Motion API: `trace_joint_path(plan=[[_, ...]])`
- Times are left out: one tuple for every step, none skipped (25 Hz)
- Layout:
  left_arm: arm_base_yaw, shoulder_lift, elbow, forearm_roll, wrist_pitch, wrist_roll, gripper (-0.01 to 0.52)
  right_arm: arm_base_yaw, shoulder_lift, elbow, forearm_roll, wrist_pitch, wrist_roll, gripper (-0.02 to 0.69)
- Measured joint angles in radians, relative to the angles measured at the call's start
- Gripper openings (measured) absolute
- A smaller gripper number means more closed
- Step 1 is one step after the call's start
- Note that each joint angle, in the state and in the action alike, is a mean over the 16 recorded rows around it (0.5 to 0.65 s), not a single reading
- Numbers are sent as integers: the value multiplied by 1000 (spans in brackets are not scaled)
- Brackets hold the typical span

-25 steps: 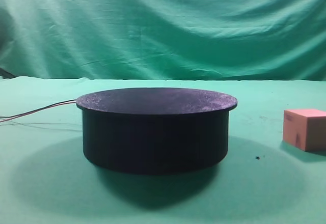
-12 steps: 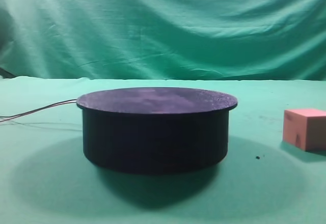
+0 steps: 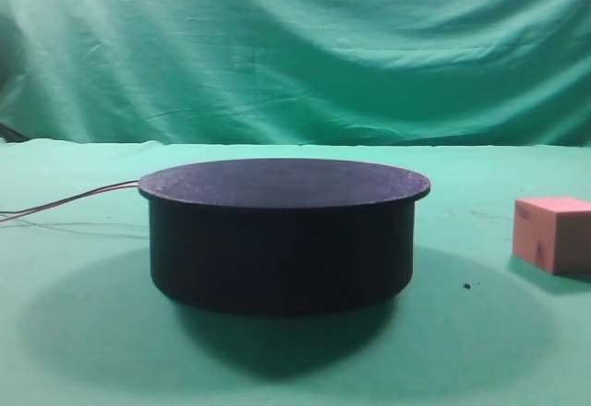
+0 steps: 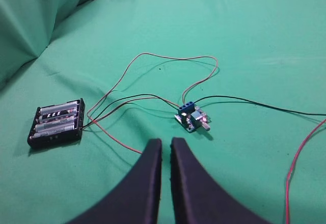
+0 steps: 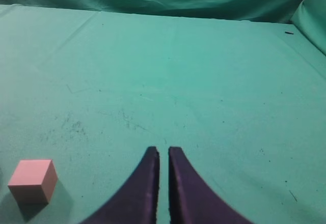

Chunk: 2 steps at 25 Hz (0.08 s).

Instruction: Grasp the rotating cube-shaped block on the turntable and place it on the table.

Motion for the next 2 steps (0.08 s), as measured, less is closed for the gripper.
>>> trace_joint_path(plan=[[0, 0, 0, 0, 0, 0, 0, 0, 0, 0, 0, 0, 0, 48], [0, 0, 0, 0, 0, 0, 0, 0, 0, 0, 0, 0, 0, 48]])
